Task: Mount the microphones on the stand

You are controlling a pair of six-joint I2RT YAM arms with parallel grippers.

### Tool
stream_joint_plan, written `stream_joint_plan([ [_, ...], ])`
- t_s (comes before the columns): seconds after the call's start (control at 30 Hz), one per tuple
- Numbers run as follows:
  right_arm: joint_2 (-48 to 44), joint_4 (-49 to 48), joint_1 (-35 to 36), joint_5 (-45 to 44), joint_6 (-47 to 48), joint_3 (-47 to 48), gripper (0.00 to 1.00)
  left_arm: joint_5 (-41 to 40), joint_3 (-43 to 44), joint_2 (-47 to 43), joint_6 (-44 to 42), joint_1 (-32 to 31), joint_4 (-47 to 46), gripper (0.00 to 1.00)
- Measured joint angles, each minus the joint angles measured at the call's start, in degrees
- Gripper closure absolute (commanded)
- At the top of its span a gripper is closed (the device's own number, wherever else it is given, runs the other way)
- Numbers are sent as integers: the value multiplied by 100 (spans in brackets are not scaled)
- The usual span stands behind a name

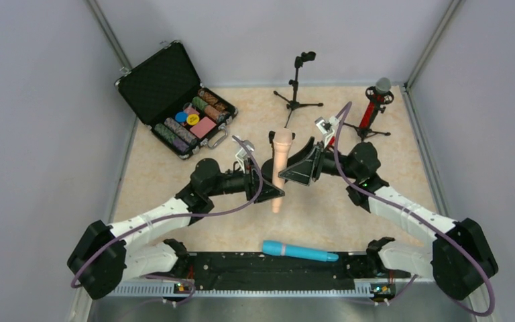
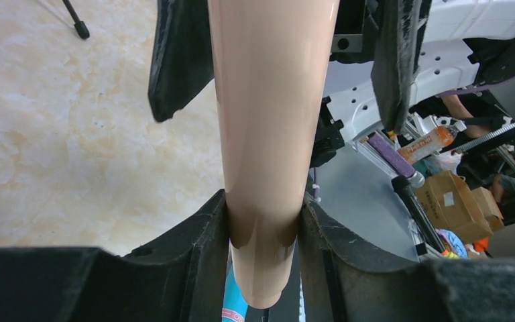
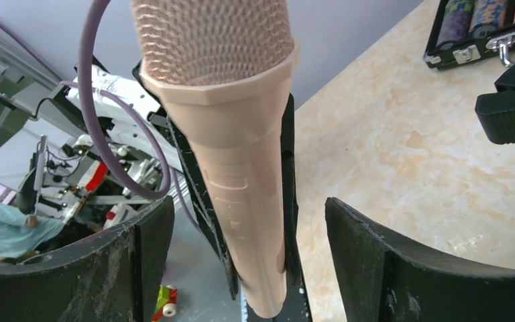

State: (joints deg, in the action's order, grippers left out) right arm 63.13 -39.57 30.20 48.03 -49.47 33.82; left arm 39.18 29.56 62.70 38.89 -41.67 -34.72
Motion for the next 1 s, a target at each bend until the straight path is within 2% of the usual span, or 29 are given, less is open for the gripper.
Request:
stream_joint_plan([
  [0.2, 339, -625, 0, 118, -446, -52, 32, 334, 138, 282, 48, 0, -94, 100],
  [0.5, 496, -929, 0, 144, -634, -52, 62, 525, 146, 520, 275, 0, -304, 100],
  [0.53, 518, -931, 0, 144, -656, -52, 67, 538, 149, 520, 310, 0, -330, 100],
  [0.6, 527, -957, 0, 144, -621, -52, 85, 560, 149, 522, 387, 0, -358, 98],
  [0.67, 527, -990, -2, 138, -562, -52, 98, 566, 149, 525, 472, 0, -424, 89],
  [0.8, 522, -949, -2, 98, -503, -52, 100, 560, 149, 553, 472, 0, -431, 68],
  [1.0, 345, -518, 0, -57, -249, -52, 100, 472, 149, 599, 463, 0, -470, 13],
])
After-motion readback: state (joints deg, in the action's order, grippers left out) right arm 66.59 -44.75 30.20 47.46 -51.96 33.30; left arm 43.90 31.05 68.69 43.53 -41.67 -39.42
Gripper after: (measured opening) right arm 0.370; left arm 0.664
